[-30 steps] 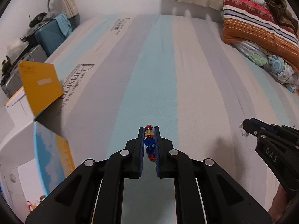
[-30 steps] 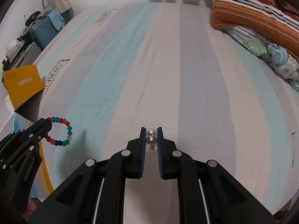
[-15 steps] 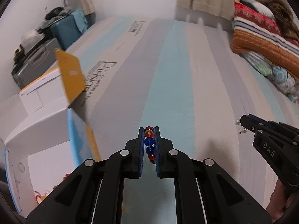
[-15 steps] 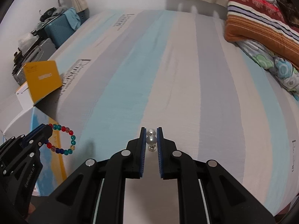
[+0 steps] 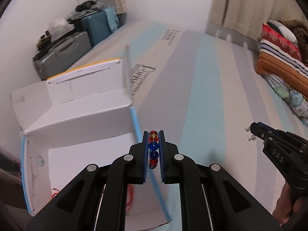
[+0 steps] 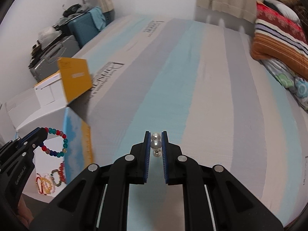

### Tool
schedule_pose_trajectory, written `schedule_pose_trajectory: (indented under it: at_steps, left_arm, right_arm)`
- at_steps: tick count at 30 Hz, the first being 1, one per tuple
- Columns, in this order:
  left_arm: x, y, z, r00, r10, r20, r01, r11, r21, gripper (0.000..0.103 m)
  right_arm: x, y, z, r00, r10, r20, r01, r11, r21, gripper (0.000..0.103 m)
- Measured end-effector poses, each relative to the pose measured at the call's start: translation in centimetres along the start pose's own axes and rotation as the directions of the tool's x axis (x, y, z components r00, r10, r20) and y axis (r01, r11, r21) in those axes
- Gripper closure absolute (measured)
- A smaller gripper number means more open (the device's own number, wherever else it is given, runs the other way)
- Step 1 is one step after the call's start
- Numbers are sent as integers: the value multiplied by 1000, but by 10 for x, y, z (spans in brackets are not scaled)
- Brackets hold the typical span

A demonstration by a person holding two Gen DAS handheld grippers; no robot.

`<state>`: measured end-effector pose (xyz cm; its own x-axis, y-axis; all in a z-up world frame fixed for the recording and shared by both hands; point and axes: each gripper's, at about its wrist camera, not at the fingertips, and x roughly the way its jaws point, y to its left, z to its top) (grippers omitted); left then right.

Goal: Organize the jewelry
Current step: 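Carry the multicolour bracelet and pearl earrings over the white box with both tools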

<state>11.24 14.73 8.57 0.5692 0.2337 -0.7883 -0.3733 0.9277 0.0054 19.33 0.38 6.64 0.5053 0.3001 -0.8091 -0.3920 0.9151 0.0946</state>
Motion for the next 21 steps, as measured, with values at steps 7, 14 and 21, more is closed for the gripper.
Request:
schedule_pose_trajectory:
  at_steps: [7,14,21]
  left_arm:
    - [-25,43,-8,999,40,24,-39,998,-41,94]
    - [-38,86,-20,997,79,24,-77,993,-90,94]
    - [-44,132,-35,991,130,9,-128,983,-134,94]
  right_arm:
    - [-16,46,0,998,51,31,-49,998,-48,92]
    - [-24,100,-11,996,88,33,-83,988,-129,92]
    - [-28,153,-23,989,147,23,-139,970,-200,92]
